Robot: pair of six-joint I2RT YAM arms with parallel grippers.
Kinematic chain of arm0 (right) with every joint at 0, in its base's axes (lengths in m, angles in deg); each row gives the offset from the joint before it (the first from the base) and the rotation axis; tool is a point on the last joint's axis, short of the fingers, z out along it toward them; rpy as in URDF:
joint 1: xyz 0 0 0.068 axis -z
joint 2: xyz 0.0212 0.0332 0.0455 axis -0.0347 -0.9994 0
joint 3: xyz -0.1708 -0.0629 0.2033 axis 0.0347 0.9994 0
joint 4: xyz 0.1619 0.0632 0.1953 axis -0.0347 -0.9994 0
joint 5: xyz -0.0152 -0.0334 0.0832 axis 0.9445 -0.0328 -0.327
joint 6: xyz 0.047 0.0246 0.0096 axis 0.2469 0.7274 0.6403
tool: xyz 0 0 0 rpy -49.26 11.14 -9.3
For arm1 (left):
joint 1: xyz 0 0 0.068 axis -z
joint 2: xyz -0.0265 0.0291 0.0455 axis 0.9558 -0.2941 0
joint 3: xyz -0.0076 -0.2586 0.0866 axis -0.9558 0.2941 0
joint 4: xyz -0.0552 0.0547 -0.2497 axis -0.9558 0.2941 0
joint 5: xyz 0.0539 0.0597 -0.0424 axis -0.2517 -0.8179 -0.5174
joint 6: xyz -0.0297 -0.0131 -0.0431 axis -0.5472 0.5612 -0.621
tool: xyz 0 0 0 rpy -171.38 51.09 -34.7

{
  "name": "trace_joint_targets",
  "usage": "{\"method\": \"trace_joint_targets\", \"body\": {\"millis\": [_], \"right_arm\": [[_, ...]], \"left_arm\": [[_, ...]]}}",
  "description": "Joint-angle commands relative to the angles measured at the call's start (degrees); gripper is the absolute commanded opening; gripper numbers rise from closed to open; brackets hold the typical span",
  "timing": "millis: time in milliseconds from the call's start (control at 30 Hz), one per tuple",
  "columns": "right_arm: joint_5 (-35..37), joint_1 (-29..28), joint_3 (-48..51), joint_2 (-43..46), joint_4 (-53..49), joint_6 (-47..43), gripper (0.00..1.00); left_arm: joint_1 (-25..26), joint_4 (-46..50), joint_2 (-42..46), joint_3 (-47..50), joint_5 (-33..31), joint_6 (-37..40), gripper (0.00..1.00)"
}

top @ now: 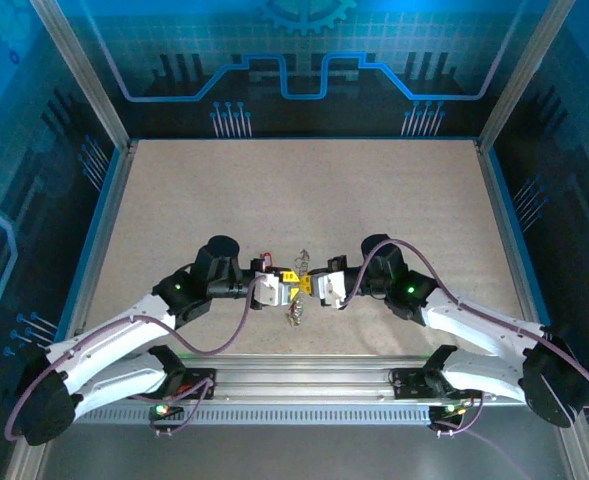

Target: Put the keys on the keyring

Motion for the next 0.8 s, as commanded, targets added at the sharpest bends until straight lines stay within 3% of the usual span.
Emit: {"method": "trace_joint_targets", "body": {"millis": [0,333,467,633,767], "right_arm": [[-0.45,0.42,-1.71,0.58,0.98,2.21,0.0],[2.39,0.44,-1.64,1.59,0.97,4.17,0.0],[3.12,0.63,-1.31,1.99,0.83,4.92,0.0],[4.94,1.6,0.15,2.66,2.25,7.11,0.11],[3.45,4.12,2.53,3.94,6.09,10.95,0.17]], "left_arm": [[1.19,1.05,-0.87,-1.67,-2.68,0.56,0.19],[4.3,4.35,-3.49,-5.16,-11.8,1.62,0.0],[4.62,3.23,-3.78,-5.27,-14.95,-0.31,0.0],[4.58,-1.5,-2.2,-3.78,-16.19,-3.4,0.0],[4.53,-3.2,-1.39,-3.25,-12.67,-5.19,0.0]]}}
